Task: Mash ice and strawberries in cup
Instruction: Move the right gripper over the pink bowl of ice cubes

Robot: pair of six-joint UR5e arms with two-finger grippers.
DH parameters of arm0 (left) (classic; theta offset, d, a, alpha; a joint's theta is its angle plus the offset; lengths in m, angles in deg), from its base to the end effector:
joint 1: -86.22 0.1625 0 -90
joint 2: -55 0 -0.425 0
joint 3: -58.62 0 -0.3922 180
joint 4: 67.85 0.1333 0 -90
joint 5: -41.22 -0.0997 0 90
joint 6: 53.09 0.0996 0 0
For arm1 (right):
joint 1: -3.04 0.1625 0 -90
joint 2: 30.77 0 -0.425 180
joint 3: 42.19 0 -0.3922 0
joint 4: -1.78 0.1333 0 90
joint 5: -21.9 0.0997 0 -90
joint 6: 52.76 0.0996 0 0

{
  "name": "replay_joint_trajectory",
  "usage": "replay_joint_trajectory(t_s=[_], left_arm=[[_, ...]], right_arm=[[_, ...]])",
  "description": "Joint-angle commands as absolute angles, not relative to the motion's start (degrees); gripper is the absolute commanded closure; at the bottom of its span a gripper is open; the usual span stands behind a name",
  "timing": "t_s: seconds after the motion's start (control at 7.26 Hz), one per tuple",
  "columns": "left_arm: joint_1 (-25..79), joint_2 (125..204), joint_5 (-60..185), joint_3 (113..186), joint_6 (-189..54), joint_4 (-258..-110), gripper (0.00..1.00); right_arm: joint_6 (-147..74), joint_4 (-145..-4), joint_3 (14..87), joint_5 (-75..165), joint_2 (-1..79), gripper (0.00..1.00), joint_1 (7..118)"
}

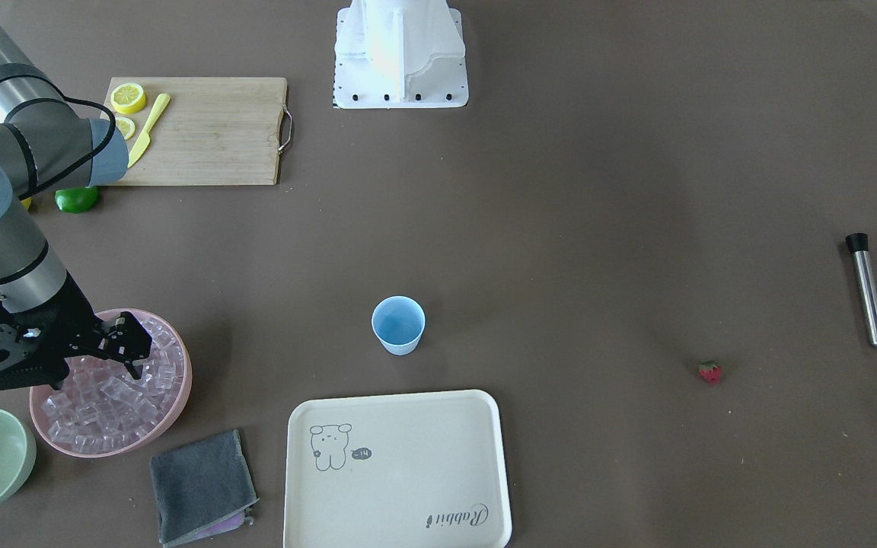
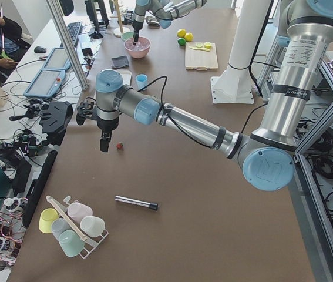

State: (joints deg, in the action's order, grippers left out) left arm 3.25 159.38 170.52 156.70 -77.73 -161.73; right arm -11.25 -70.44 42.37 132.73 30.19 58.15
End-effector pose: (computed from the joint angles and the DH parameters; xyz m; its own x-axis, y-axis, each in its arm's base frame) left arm 0.0027 -0.5957 0.4492 0.7126 -0.0312 -0.7009 0.2062 0.9642 0.1666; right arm -0.3213 -0.6318 0.3810 0.7579 -0.1368 0.6379 -0.0976 0.9430 0.3182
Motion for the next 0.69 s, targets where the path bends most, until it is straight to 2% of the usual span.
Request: replay_joint_trajectory(t_s=[0.0,0.55], left_arm=[[3.25,159.42,170.42,156.18,-77.7,-162.51,0.02],[3.25,158.8,170.51,156.8,-77.79,-162.59,0.02]], right_arm=[[-14.33,-70.47,41.83,132.73,29.88,0.0,57.63],[-18.11,-70.47,39.37,132.65,28.74,0.0,57.53]])
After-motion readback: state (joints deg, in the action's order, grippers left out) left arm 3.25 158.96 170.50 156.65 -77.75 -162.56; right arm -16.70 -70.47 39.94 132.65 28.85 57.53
